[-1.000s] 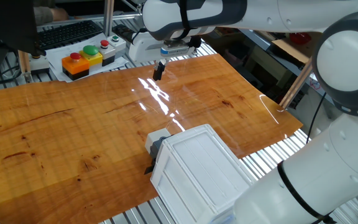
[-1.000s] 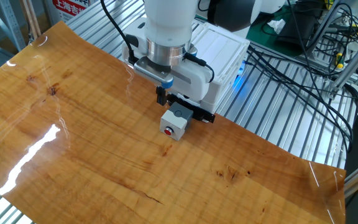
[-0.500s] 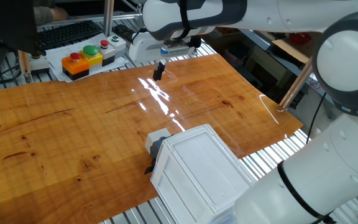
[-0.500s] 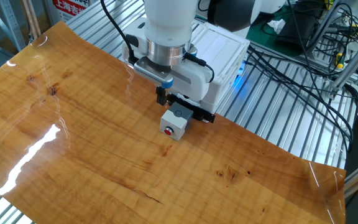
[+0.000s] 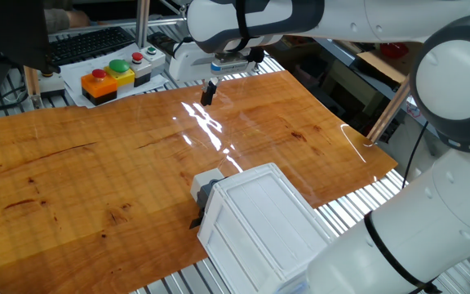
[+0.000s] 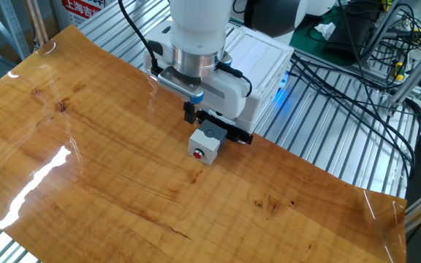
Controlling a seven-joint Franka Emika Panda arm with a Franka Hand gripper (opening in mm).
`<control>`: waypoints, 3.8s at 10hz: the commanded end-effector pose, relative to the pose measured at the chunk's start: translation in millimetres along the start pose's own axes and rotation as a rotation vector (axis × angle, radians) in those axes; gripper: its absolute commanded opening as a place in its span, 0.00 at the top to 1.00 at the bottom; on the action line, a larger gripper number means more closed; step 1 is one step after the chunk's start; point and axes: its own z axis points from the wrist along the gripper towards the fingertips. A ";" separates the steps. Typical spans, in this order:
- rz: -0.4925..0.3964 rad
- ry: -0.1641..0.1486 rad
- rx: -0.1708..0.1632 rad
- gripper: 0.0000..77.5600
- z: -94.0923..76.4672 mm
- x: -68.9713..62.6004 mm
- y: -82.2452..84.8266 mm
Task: Press the button horizontally
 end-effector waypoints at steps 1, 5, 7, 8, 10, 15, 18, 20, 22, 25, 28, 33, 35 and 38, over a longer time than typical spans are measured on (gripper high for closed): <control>0.066 0.059 -0.041 1.00 0.0 0.0 0.0; 0.057 0.059 0.000 1.00 0.0 0.0 0.0; 0.048 0.068 -0.003 1.00 0.9 -1.0 0.1; 0.040 0.072 -0.006 1.00 5.0 -2.4 0.3; 0.029 0.070 -0.006 1.00 15.2 -7.8 0.5; 0.046 0.086 -0.002 1.00 37.1 -16.1 -0.9; 0.076 0.103 0.003 1.00 51.3 -20.7 -3.0; 0.101 0.119 0.009 1.00 52.2 -23.3 -3.2; 0.095 0.118 0.016 1.00 51.8 -25.9 -3.1; 0.097 0.122 0.020 1.00 51.7 -27.7 -3.0; 0.124 0.117 0.030 1.00 51.7 -27.7 -3.0; 0.142 0.123 0.021 1.00 51.6 -27.8 -3.0; 0.149 0.142 0.010 1.00 51.6 -27.8 -3.0; 0.163 0.183 0.013 1.00 51.6 -27.8 -3.0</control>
